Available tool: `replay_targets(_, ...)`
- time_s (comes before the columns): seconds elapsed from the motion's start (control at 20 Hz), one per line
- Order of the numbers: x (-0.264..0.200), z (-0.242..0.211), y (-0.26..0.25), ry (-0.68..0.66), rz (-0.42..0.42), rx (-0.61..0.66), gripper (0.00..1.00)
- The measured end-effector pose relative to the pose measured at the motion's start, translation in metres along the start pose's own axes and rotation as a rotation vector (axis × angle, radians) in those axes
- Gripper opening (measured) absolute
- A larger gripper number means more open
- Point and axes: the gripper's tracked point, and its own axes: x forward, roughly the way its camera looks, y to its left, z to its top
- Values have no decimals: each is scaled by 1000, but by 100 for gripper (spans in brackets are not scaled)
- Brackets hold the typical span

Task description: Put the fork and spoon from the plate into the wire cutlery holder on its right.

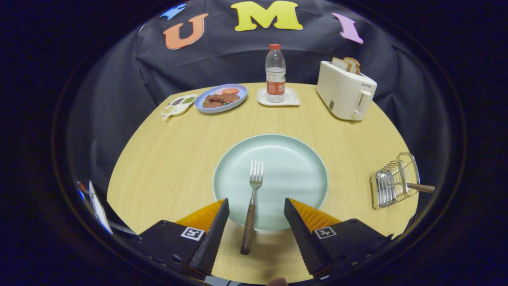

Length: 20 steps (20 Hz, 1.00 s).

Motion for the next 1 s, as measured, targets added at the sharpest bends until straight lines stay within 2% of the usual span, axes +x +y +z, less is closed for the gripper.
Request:
replay_targets(0.1,6,-2,-3,9,-17,3,79)
replay_targets(0.45,28,-11,0,53,-52,-21,40)
replay_targets(0.55,25,-13,0,71,-59,-16,40)
replay_targets(0.65,35,-18,-1,92,-59,-2,15)
replay_targets(0.7,34,-21,0,105,-55,3,16)
replay_targets(0.8,37,-19,0,126,-59,11,6)
replay_targets(0.9,37,-18,-3,146,-70,-17,5)
replay_targets(0.95,33,-16,-4,162,-70,-35,1)
replay_targets(1.0,30,-15,-2,169,-60,-36,1)
